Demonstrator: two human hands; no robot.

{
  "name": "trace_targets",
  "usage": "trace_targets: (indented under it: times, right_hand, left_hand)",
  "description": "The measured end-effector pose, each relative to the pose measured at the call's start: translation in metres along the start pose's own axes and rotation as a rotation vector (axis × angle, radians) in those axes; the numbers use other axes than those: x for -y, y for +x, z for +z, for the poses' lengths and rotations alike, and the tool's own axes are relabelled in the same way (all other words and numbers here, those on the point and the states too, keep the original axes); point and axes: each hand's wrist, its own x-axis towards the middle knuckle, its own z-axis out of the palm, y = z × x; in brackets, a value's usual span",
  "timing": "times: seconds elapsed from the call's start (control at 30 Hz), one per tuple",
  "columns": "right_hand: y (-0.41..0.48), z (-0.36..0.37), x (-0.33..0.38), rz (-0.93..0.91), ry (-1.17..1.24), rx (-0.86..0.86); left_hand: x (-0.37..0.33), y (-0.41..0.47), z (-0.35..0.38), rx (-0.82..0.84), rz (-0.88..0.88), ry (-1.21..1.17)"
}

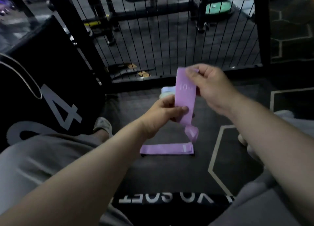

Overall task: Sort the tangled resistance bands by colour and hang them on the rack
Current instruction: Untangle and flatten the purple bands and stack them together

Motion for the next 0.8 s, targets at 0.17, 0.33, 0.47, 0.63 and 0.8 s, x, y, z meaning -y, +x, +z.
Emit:
trace_targets:
  times: [0.17,0.33,0.47,0.63,0.8]
  right_hand:
    - [0.005,-0.005,-0.006,0.08,0.032,-0.095]
    - [0.011,-0.009,-0.011,0.168,0.086,-0.168]
    - [0.016,-0.012,-0.013,0.237,0.173,-0.247]
    - [0.021,-0.022,-0.018,0.288,0.235,-0.39]
    - [0.026,-0.034,-0.019,0.319,0.275,-0.51]
  left_hand:
    - [0.019,-0.005,-0.004,-0.008,-0.102,-0.031]
    - [0.032,-0.017,-0.016,0.019,-0.18,-0.033]
    - [0.039,-0.024,-0.034,0.03,-0.257,-0.008]
    - [0.047,-0.032,-0.05,-0.017,-0.278,0.089]
    - [0.047,-0.036,-0.067,-0.056,-0.324,0.254]
